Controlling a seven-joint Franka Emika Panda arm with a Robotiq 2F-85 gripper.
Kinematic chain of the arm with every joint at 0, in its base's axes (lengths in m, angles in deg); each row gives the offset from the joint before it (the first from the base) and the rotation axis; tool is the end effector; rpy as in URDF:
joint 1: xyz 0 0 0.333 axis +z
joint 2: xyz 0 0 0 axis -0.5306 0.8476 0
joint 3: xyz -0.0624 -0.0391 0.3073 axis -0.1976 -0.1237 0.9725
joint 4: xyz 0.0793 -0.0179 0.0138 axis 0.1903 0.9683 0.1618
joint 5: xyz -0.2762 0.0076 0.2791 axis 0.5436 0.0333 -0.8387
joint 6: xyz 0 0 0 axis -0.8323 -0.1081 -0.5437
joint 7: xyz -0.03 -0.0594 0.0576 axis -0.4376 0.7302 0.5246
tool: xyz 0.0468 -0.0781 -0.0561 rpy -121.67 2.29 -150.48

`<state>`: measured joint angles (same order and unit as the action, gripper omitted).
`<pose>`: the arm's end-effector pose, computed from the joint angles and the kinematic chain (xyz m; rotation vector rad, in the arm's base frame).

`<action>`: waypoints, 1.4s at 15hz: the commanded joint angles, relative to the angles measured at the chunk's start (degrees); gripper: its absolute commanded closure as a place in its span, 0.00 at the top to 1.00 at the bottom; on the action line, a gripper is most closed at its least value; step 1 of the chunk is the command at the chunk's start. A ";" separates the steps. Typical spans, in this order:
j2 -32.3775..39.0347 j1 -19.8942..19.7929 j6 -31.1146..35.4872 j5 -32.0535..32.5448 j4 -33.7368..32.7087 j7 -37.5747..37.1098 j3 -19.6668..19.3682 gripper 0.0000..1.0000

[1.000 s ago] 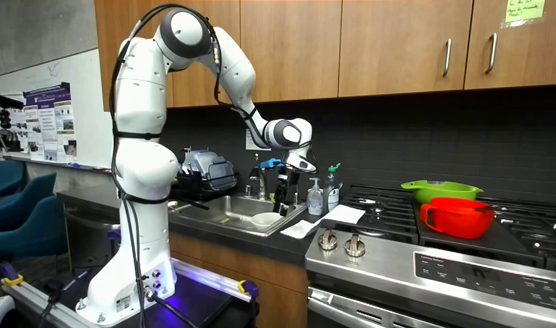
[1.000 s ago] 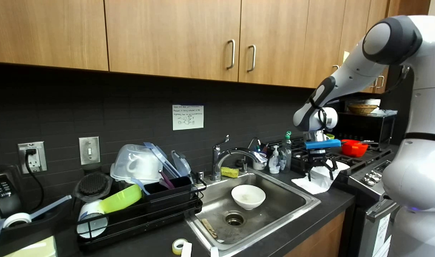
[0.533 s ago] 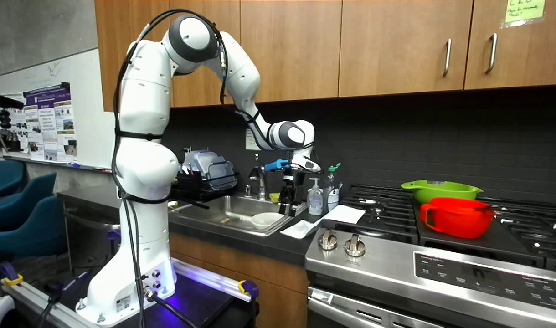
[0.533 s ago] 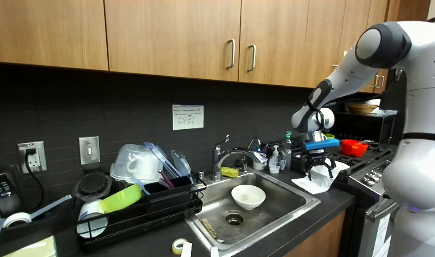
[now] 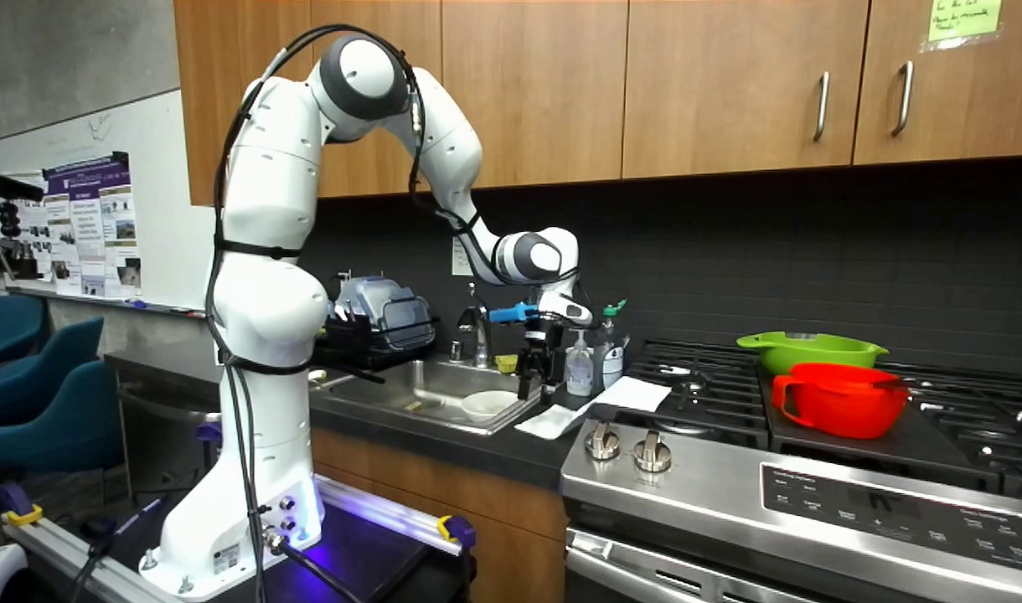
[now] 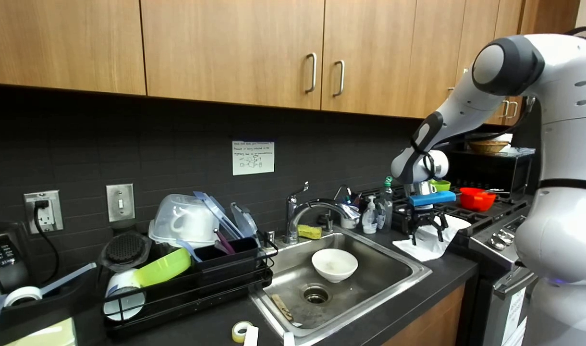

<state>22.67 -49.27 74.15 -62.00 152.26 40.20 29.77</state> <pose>0.4232 -0.2660 0.2694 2.8415 -1.0169 -0.4499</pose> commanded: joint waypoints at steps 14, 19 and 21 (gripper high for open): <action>5.59 -0.51 2.26 -5.23 -3.57 10.15 -1.34 1.00; 7.49 -0.63 2.03 -5.91 -4.87 10.79 -1.28 1.00; 8.24 -0.74 2.04 -6.48 -5.44 10.83 -1.25 1.00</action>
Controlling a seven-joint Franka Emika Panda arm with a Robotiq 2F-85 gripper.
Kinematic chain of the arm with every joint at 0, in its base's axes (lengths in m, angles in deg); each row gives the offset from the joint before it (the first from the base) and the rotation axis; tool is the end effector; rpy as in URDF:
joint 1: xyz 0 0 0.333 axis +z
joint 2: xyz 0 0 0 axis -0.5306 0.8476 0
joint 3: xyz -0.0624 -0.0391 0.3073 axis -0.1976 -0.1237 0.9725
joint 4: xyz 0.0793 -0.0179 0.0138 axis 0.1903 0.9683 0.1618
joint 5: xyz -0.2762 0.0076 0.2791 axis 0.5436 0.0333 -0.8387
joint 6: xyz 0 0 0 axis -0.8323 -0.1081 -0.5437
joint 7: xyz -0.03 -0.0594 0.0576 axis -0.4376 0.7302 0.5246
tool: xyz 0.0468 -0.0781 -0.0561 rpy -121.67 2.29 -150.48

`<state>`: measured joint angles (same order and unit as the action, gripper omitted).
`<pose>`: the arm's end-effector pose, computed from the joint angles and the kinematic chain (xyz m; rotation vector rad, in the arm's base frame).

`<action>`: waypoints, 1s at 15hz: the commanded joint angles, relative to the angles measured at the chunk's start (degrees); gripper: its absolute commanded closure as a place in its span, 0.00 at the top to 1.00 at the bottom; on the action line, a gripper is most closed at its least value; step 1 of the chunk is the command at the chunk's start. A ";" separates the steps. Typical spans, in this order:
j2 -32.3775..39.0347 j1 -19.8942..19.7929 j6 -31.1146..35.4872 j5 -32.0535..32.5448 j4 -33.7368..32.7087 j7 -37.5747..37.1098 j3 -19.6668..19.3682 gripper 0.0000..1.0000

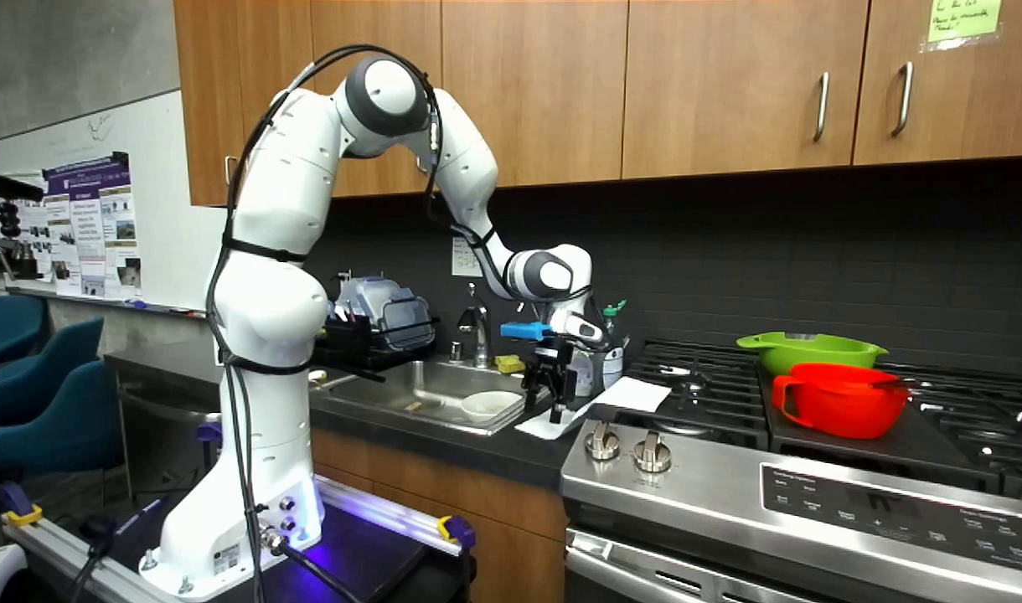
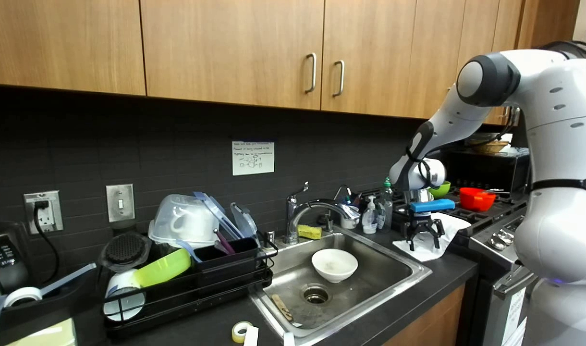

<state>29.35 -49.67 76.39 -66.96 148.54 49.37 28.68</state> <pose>0.4344 -0.2853 0.2379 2.9361 -0.9210 -0.4680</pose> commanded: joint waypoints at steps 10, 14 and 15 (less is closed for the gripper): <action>3.58 -0.50 0.00 -3.02 -3.81 1.97 -0.07 1.00; 4.18 -0.59 -0.20 -2.99 -4.13 1.66 -0.14 1.00; 4.34 -0.66 -0.33 -3.07 -4.16 1.70 -0.12 1.00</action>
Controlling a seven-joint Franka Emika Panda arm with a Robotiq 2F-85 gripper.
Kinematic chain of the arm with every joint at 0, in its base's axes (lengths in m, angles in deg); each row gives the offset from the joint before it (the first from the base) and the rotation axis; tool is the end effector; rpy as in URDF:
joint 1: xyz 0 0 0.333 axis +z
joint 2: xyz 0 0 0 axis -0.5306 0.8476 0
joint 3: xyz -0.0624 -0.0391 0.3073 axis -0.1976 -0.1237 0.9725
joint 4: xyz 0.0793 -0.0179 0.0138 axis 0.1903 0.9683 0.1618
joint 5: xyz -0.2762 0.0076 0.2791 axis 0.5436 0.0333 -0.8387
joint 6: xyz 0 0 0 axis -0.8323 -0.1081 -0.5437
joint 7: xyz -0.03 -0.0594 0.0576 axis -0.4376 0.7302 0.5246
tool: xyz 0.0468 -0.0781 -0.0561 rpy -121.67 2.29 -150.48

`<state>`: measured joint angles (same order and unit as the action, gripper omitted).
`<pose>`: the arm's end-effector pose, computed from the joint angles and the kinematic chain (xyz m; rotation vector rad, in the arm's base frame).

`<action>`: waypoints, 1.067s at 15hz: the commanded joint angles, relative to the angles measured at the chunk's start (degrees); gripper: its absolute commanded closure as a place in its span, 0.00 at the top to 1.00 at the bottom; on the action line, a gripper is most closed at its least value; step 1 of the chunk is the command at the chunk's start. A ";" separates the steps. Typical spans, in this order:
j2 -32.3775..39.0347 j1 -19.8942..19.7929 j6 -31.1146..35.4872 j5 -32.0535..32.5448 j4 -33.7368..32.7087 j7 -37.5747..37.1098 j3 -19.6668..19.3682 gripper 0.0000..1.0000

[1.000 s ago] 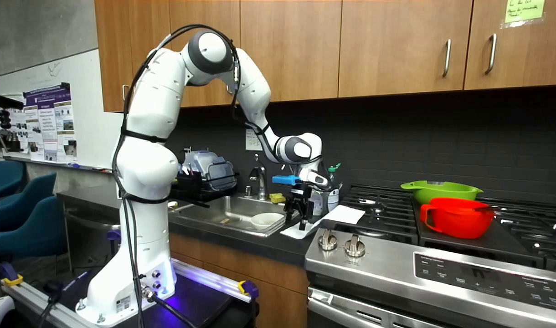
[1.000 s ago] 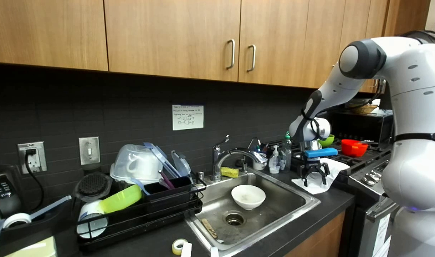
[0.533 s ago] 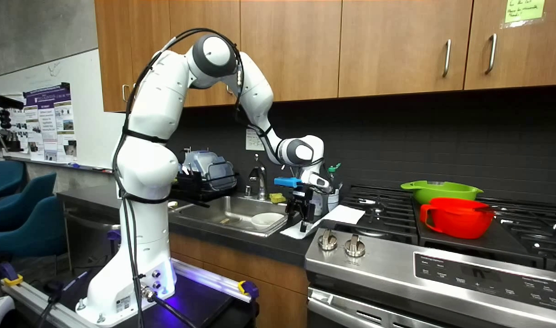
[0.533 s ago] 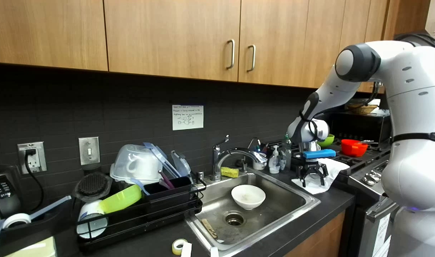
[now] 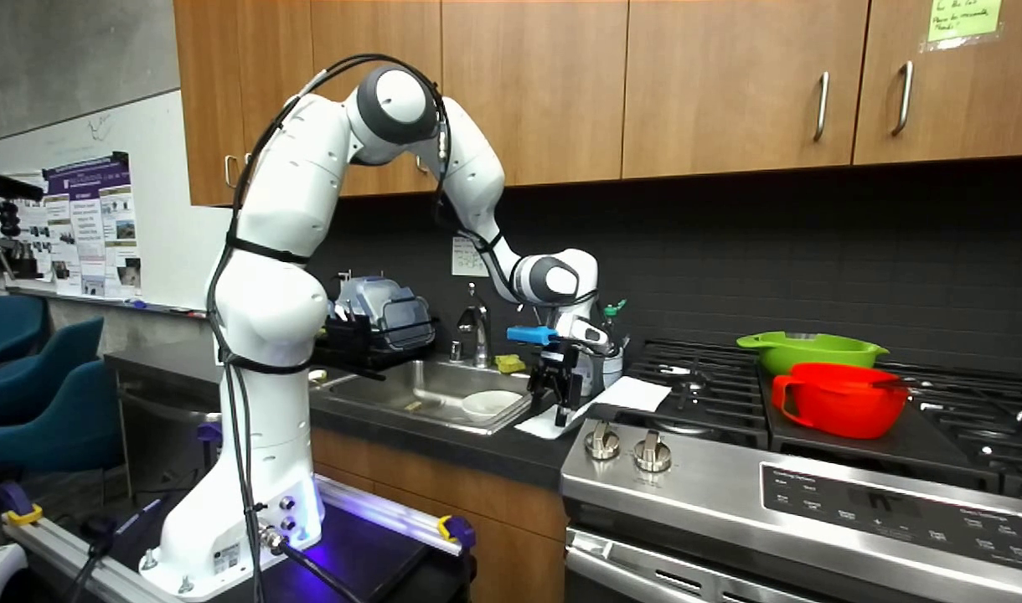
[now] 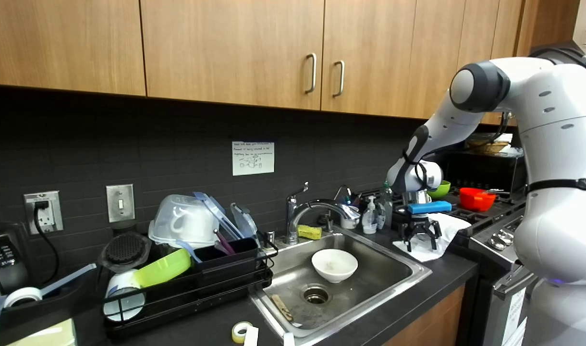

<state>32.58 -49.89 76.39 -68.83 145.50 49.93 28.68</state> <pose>0.4463 -0.2938 0.2280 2.9398 -0.9458 -0.4674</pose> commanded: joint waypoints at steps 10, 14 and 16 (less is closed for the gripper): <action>1.82 -0.31 -0.97 -1.14 -1.41 0.74 -0.10 1.00; 1.25 -0.26 -0.76 -1.06 -1.07 0.83 -0.11 1.00; 1.10 -0.25 -0.79 -1.04 -0.96 0.85 -0.11 1.00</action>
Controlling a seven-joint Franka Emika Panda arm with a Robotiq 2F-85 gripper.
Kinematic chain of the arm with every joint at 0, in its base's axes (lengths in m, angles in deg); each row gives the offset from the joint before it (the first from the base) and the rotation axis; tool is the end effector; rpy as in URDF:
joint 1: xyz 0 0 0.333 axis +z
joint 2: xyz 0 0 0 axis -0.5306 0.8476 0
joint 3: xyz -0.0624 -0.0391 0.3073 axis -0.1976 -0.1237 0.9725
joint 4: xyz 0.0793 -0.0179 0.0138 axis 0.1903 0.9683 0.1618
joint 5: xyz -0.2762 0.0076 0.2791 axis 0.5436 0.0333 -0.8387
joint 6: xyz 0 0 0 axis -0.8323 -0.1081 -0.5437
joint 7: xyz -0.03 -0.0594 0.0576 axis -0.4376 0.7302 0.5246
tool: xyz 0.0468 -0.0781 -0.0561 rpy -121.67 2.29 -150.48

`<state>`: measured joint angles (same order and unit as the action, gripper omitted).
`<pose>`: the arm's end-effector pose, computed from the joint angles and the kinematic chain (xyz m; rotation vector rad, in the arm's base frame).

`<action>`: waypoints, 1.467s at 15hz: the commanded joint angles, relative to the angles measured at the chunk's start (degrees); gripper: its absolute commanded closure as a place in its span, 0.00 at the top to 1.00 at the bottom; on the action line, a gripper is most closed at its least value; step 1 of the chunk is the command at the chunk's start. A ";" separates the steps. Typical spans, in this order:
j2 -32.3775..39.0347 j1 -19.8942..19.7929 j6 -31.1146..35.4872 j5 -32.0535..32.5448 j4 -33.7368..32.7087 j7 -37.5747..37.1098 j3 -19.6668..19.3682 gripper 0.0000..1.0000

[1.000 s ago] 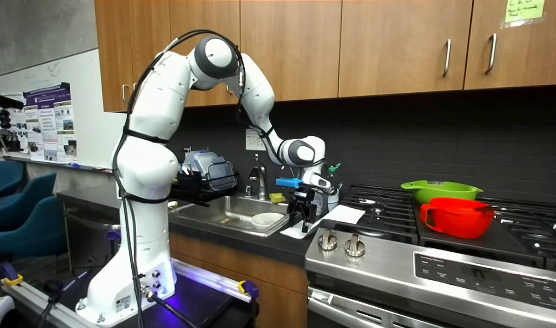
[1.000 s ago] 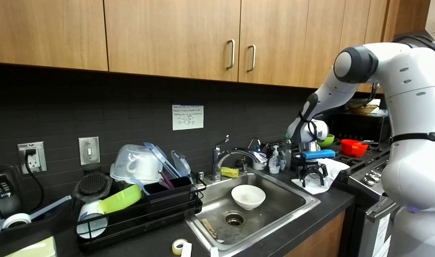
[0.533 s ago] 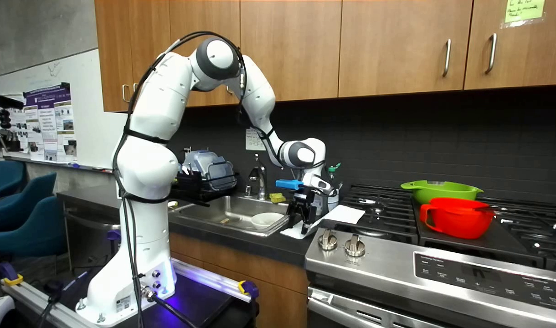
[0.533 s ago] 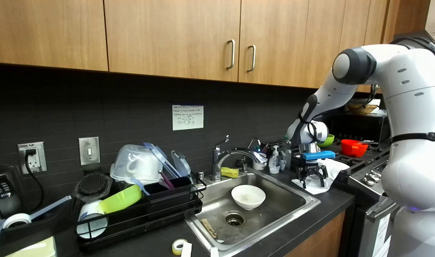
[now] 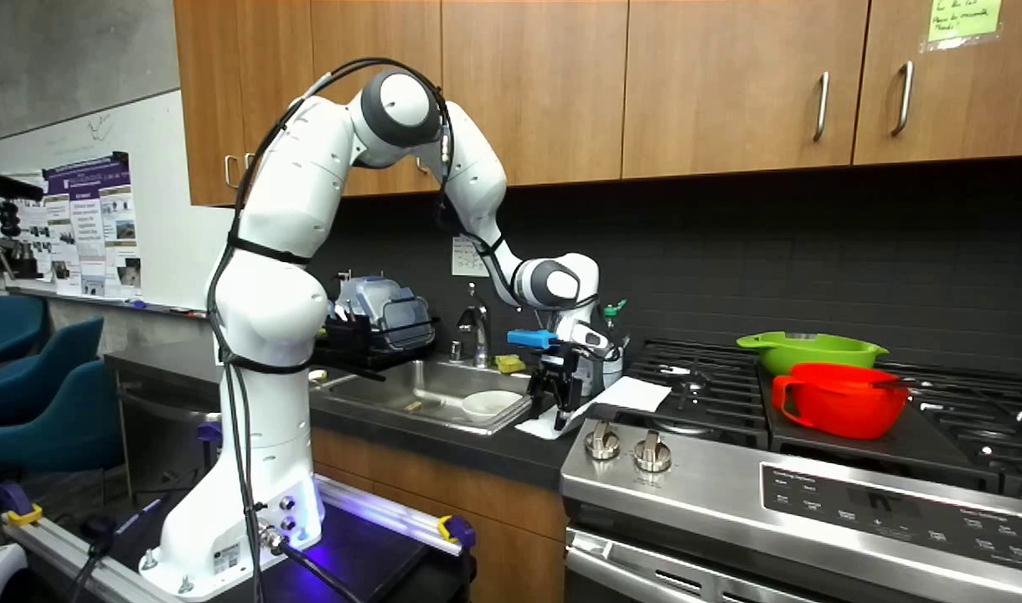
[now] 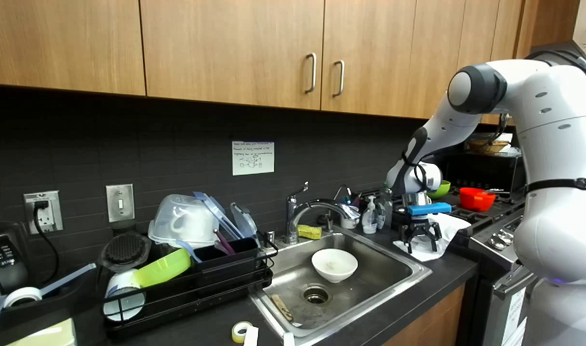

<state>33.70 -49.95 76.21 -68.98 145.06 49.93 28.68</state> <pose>0.4463 -0.2947 0.2205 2.9360 -0.9487 -0.4900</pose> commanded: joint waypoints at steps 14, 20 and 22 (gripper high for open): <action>0.04 0.31 -0.07 -0.10 -0.12 0.18 -0.21 1.00; 0.04 0.31 -0.07 -0.10 -0.12 0.18 -0.21 1.00; 0.04 0.31 -0.07 -0.10 -0.12 0.18 -0.21 1.00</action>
<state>33.69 -49.86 76.23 -68.99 145.02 50.04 28.71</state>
